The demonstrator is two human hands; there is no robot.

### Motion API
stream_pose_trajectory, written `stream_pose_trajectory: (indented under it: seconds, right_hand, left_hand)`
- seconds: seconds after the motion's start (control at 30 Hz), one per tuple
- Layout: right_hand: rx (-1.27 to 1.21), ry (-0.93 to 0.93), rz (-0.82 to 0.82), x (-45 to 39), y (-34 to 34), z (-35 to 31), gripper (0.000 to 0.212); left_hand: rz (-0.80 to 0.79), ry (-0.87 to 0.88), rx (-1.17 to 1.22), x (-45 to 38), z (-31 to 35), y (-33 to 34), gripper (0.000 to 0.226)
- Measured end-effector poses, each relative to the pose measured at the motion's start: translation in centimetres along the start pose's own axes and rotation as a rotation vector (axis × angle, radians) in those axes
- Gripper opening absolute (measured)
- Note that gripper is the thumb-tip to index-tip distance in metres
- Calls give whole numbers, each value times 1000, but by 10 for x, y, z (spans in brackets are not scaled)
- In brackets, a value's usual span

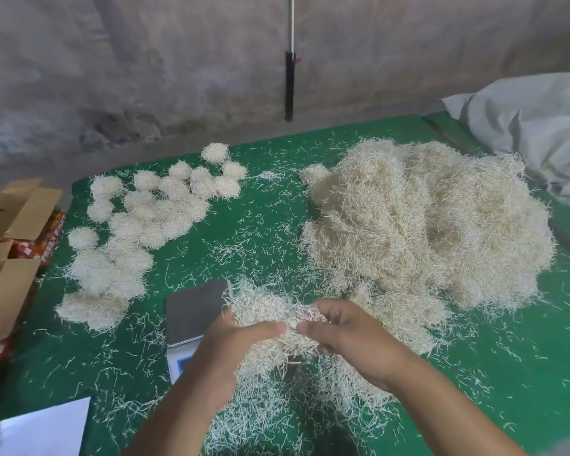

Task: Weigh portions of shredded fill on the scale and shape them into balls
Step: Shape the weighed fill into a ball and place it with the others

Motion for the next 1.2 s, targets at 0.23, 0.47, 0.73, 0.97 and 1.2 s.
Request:
stream_pose_trajectory:
  seconds: [0.23,0.47,0.73,0.97,1.2]
  right_hand:
    - [296,-94,87,-1,9,-1,24]
    - [665,-281,105,-1,11,-23,18]
    - [694,-111,303,-2,-73,23,17]
    - [912,230,630,1,-183,70,42]
    - [759,232,202,-5,-101,55,113]
  left_hand:
    - [305,11,86,-18,-4,-36,90]
    - [578,141,-5,-8,9,-67,47]
    - [733,49,-108,-13,12,-111,76]
    - [679,76,-37,-17,2,-110,47]
    - [540,38,-65,-15,-19,-89,73]
Point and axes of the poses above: each hand's wrist, its own x-axis away from the middle knuckle, its own y-axis out of the palm, z = x × y, the point moved 7 cm from there along -x, towards the middle knuckle, and after that the axes turned 7 degrees about -y, right-handed, at the moved point
